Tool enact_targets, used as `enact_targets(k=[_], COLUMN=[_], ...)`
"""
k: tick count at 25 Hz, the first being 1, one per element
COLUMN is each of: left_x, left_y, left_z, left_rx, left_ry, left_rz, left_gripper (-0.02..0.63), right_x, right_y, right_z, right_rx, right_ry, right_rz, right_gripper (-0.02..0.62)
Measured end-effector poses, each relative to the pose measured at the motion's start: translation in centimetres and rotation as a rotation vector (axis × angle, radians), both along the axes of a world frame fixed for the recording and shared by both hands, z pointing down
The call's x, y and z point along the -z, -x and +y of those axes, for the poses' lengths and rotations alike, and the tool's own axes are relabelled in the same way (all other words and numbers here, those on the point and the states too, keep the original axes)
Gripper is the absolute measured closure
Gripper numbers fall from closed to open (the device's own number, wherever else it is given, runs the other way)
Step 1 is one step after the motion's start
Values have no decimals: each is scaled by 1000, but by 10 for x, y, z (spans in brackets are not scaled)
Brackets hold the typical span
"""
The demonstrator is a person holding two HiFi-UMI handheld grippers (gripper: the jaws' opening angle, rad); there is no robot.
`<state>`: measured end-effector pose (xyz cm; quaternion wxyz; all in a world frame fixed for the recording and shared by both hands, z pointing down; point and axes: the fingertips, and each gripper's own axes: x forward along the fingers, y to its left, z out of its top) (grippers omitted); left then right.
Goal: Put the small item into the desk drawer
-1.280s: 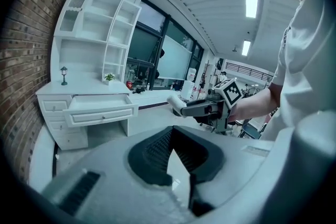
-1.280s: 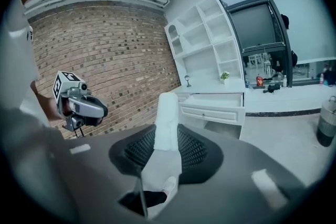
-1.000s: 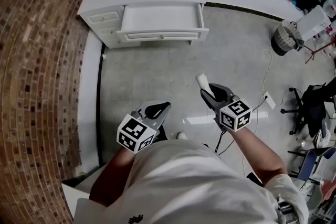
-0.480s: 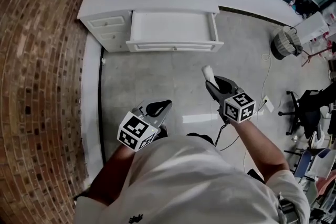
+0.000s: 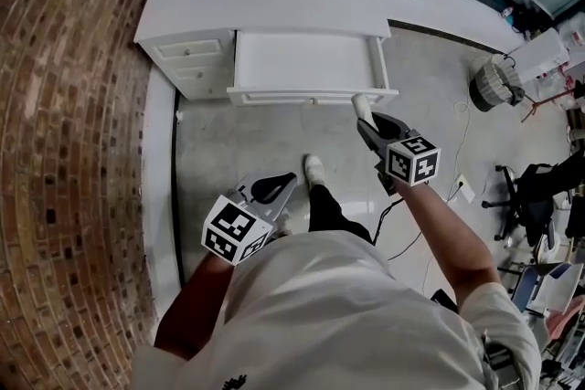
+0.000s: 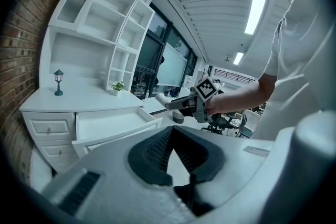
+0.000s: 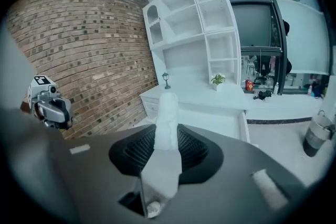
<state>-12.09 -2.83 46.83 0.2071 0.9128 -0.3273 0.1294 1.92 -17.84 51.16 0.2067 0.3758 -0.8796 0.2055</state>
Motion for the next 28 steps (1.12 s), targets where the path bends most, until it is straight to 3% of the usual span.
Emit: enact_targets(k=[10,15,28], left_x=[-2,-2,-5], left_y=[32,42,40], left_z=[-75,-128,-234], left_rx=[114,169,298], left_ry=[31,51,122], left_rz=[-23,-55,-83], left_gripper=[600,601,600], right_x=[-47,-83,-192], right_y=[8,8,-9], right_z=[-129,-195,-321], right_rx=[-58,-88,-116], right_ry=[83,182,340], right_rz=[-25,-21,86], right_gripper=[459,459,459])
